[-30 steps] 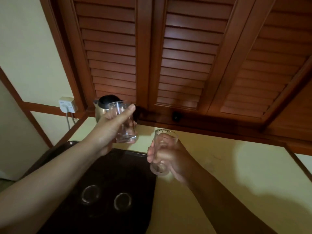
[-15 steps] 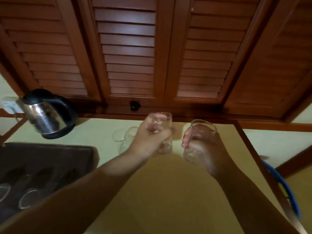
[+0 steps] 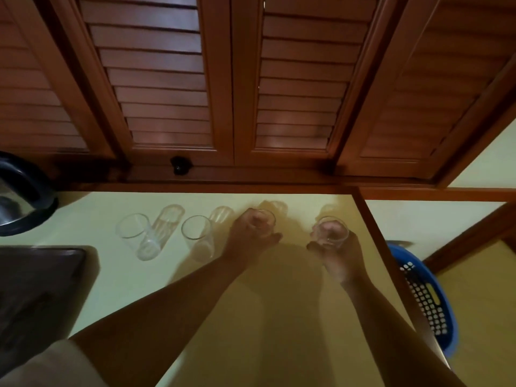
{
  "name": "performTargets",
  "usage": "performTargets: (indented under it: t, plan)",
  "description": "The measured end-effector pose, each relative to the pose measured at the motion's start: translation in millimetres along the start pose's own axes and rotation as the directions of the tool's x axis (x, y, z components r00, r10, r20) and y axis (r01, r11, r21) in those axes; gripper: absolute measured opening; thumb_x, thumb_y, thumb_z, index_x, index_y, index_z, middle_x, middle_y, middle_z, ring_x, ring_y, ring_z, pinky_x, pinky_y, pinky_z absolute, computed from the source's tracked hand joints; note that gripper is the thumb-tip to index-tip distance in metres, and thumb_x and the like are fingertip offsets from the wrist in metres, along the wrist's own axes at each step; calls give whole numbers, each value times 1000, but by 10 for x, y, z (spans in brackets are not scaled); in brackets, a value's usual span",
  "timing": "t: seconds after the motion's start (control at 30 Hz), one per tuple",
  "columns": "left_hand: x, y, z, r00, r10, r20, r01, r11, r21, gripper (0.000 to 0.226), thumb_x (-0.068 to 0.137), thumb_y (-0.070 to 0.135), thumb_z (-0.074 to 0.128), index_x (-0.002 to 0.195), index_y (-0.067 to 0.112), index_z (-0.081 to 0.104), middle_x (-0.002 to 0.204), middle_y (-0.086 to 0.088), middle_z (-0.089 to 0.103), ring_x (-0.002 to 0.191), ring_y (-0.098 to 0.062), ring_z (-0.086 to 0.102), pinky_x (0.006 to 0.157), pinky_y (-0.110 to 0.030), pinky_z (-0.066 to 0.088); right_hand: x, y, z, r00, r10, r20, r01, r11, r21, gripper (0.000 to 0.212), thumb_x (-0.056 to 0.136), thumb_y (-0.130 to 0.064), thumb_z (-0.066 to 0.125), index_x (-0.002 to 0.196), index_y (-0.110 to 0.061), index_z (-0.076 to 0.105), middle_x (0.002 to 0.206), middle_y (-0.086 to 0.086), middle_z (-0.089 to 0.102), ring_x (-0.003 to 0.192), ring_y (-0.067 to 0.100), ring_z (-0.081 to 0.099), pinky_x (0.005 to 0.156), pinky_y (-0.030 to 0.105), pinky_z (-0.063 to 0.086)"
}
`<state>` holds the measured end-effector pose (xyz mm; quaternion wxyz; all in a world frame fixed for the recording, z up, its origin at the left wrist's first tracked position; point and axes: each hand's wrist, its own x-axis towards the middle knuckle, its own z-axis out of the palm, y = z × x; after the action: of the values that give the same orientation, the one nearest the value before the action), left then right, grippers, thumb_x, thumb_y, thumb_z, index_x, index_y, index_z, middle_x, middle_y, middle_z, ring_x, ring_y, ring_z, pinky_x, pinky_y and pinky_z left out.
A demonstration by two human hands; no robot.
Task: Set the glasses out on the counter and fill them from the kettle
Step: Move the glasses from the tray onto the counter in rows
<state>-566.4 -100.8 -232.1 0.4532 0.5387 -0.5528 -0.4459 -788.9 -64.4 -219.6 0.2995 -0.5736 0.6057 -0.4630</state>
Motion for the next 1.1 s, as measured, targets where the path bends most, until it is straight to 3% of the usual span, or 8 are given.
performTargets:
  t: [0.07,0.17,0.57,0.73,0.8,0.9,1.0,1.1]
  plan:
    - [62,-77,68,1000,3,3,-3,1000,25,49,55,45,90,92,25,65,97,-2,75,83,-15,71,81,-44,62,49,94,36,999,-35,25,36,999,-22,31,62,-30,82,92,-29,74,92,-12,78,85,11,75,79,37,61]
    - [101,-197,118,1000,16,-17,-15,1000,20,44,57,42,92,91,25,68,104,-13,77,89,-29,73,84,-56,63,130,165,92,998,-45,40,46,998,-43,30,64,-31,86,91,-29,74,95,-12,78,91,9,74,84,30,59]
    - [120,-406,221,997,74,6,-74,995,70,49,66,37,92,101,12,68,103,-9,77,98,-33,74,85,-56,63,219,509,147,994,-104,34,99,989,106,35,70,4,88,94,-13,69,96,2,74,92,20,73,83,33,58]
    - [107,-369,239,999,43,26,-44,998,41,47,63,31,98,98,27,67,106,-1,76,103,-24,73,83,-37,64,178,545,104,996,-24,80,5,973,230,77,64,-43,97,125,-16,59,107,4,74,101,34,73,91,60,58]
    - [81,-335,226,998,26,52,-27,999,36,58,62,22,104,106,30,66,111,8,74,108,-10,71,85,-20,59,150,530,78,995,-22,99,0,976,217,105,61,-47,98,145,-19,41,117,9,73,110,35,72,95,61,57]
    - [16,-256,145,995,3,97,-10,998,63,93,61,22,106,139,32,57,129,13,67,122,6,61,101,-20,52,70,451,18,994,-42,101,23,984,175,125,60,-33,100,156,-18,22,129,-6,64,126,21,63,100,37,56]
    - [-71,-144,12,993,20,120,-26,999,47,125,51,45,104,158,34,41,155,10,56,145,-4,48,111,-13,38,-10,244,-77,991,-133,-6,133,990,49,124,61,-47,98,158,-15,28,148,-23,49,138,5,50,106,28,50]
    - [-175,73,-148,990,58,129,-61,998,21,139,48,41,107,165,25,34,158,14,49,139,16,45,100,6,33,-32,-37,-160,964,-262,-49,255,960,-116,109,65,-56,91,154,-27,33,155,-3,46,141,15,48,109,40,50]
